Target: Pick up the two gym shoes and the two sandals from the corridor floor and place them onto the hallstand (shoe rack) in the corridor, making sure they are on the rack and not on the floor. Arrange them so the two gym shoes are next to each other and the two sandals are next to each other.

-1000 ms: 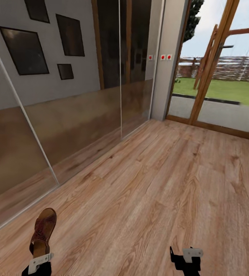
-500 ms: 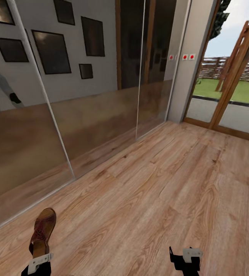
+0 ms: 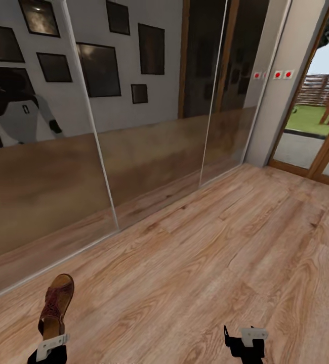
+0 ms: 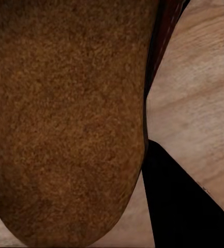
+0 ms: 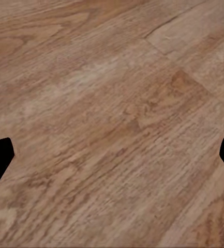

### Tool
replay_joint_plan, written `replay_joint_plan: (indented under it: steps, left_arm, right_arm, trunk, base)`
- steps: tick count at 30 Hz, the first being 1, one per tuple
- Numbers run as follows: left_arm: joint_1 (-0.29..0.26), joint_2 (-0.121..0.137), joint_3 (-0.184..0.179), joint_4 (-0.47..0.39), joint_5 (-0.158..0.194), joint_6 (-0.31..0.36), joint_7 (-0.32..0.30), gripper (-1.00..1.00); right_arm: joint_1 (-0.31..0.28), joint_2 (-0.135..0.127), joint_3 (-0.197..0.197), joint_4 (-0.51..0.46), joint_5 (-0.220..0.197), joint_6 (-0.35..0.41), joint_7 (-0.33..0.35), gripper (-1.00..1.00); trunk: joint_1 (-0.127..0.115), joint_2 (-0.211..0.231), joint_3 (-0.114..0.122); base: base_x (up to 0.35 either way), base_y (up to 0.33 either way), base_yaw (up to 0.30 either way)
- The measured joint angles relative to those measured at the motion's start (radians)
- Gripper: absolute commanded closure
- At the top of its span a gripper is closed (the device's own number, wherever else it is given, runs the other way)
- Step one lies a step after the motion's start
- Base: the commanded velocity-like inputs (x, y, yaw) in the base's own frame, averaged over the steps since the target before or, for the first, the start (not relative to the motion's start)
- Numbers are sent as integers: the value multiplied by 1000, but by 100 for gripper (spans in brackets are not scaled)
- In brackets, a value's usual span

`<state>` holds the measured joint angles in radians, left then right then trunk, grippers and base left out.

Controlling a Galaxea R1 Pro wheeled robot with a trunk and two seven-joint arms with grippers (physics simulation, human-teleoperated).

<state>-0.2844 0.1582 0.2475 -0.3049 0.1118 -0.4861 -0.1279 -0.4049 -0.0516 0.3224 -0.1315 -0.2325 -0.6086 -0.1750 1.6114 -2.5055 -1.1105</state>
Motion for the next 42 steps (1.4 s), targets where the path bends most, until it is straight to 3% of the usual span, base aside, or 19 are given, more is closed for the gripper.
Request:
replay_joint_plan:
  steps: [25, 42]
  left_arm:
    - [0, -3, -1, 0, -1, -2, 0, 100]
    - [1, -3, 0, 0, -1, -1, 0, 100]
  right_arm:
    - [0, 0, 0, 0, 0, 0, 0, -100]
    - [0, 0, 0, 0, 0, 0, 0, -100]
  trunk:
    - [0, 0, 0]
    - [0, 0, 0]
  base:
    - [168, -178, 279]
    - [3, -10, 279]
